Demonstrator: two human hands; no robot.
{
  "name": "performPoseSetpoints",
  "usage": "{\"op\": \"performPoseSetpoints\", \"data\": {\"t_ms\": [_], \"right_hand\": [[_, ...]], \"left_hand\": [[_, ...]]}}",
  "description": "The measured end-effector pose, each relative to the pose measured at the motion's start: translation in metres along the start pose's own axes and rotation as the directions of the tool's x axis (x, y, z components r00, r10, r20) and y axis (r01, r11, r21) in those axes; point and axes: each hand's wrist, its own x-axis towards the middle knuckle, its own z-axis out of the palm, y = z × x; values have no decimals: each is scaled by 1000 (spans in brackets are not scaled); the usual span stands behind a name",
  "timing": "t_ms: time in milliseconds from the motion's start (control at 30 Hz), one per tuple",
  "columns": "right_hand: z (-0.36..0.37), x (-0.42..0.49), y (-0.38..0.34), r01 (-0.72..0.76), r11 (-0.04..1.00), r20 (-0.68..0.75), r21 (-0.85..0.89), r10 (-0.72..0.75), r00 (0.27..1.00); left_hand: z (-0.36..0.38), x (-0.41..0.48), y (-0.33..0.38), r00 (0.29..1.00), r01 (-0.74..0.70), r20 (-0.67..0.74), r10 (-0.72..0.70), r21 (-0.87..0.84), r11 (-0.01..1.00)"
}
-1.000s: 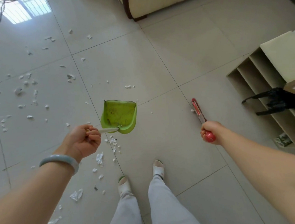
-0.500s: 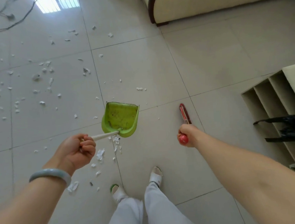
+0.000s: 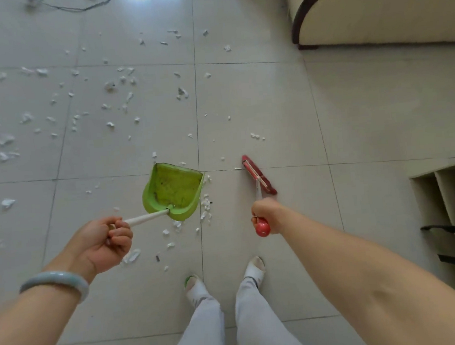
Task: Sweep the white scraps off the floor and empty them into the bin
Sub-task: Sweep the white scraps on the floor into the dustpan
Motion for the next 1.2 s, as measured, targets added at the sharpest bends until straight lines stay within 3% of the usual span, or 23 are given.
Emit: {"op": "performPoseSetpoints", "data": {"t_ms": [233, 567, 933, 1200], "right_hand": [[99, -42, 23, -3, 1000, 87, -16, 5, 996], [211, -103, 62, 1, 979, 190, -202, 38, 981], [203, -117, 49, 125, 946, 222, -300, -59, 973], [174, -49, -40, 157, 915, 126, -372, -118, 985]], "left_hand": [[-87, -2, 14, 997, 42, -56, -46, -80, 996], [-197, -18, 13, 992, 32, -108, -58, -235, 971], [-236, -22, -6, 987, -11, -153, -38, -307, 952], [-245, -36, -24, 981, -73, -196, -10, -416, 906]]}}
